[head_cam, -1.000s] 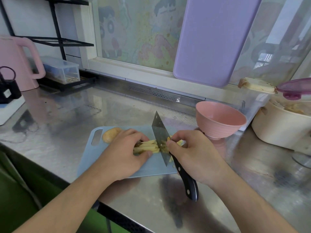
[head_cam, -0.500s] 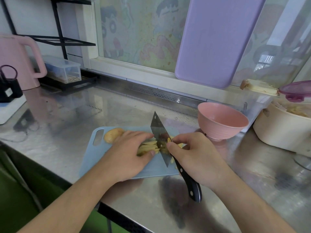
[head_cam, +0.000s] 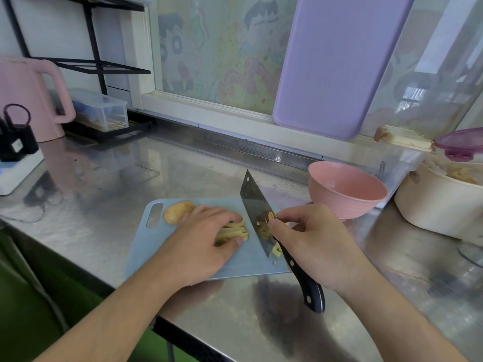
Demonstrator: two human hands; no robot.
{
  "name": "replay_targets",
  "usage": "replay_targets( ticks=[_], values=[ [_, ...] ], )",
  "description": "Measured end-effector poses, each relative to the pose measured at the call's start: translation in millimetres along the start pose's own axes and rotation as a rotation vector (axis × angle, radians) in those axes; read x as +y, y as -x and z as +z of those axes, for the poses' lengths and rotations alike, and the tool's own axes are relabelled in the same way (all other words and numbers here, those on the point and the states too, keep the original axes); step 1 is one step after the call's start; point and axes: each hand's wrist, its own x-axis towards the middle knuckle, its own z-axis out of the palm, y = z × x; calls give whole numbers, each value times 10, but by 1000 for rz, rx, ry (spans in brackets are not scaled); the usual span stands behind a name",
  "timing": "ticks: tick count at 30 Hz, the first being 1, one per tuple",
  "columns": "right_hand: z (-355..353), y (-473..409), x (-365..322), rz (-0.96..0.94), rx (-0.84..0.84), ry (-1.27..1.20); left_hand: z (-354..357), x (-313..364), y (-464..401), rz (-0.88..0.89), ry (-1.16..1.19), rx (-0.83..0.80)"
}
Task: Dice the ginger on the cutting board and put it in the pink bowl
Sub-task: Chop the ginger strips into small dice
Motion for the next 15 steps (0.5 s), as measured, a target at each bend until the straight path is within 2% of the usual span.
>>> replay_targets(
  ticks=[8, 15],
  values=[
    [64, -5, 28, 9, -49, 34, -28, 9, 24, -49, 103, 85],
    [84, -32, -25, 15, -101, 89, -30, 7, 25, -18, 89, 102]
  ],
)
